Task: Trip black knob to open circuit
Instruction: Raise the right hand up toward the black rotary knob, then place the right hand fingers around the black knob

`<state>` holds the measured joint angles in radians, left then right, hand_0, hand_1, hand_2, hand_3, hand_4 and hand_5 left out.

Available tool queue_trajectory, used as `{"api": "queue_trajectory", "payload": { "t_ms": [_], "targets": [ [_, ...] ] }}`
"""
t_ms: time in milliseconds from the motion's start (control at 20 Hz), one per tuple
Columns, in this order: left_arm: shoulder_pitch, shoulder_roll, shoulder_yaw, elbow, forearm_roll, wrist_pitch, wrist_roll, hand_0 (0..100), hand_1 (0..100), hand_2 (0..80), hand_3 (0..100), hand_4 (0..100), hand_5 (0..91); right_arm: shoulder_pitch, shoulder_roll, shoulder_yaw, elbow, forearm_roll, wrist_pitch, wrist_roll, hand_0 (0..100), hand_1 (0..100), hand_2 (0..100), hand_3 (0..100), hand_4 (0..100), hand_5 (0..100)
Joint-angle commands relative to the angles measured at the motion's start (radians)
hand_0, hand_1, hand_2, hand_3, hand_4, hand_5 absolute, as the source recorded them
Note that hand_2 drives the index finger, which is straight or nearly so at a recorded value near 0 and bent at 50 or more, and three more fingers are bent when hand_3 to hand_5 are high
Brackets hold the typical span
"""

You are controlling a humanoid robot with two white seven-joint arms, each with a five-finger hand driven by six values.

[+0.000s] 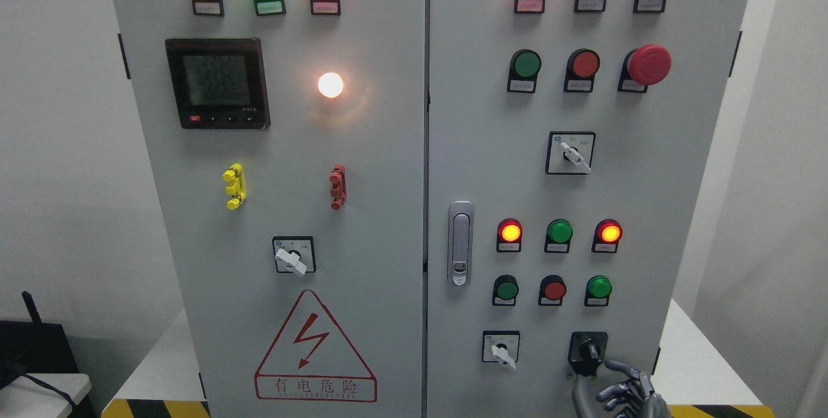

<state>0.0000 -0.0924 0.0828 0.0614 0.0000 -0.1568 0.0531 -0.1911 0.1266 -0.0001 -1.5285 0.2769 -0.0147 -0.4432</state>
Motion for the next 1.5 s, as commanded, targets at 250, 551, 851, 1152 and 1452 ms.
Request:
{"api": "queue_trajectory", "payload": {
  "t_ms": [250,551,851,1152,1452],
  "targets": [
    [-0.008,0.000,0.000,0.000,-0.032,0.000,0.001,12,39,0.0,0,0,0.0,-0.022,0.001,0.000,0.025,0.001,0.005,-0.009,24,81,41,78,85,90],
    [-0.008,0.000,0.000,0.000,-0.032,0.000,0.001,12,39,0.0,0,0,0.0,-0.024,0.001,0.002,0.024,0.001,0.005,-0.009,25,81,41,78,85,90],
    [-0.008,0.000,0.000,0.000,-0.034,0.000,0.001,12,39,0.0,0,0,0.0,-0.024,0.001,0.002,0.024,0.001,0.005,-0.009,26,82,42,78,85,90],
    [-0.008,0.000,0.000,0.000,-0.032,0.000,0.001,12,39,0.0,0,0,0.0,-0.024,0.001,0.002,0.024,0.001,0.005,-0.009,27,82,43,79,85,90],
    [-0.008,0.000,0.000,0.000,-0.032,0.000,0.001,12,39,0.0,0,0,0.0,-0.025,0.001,0.002,0.024,0.002,0.007,-0.009,27,82,44,79,85,90]
  ]
}}
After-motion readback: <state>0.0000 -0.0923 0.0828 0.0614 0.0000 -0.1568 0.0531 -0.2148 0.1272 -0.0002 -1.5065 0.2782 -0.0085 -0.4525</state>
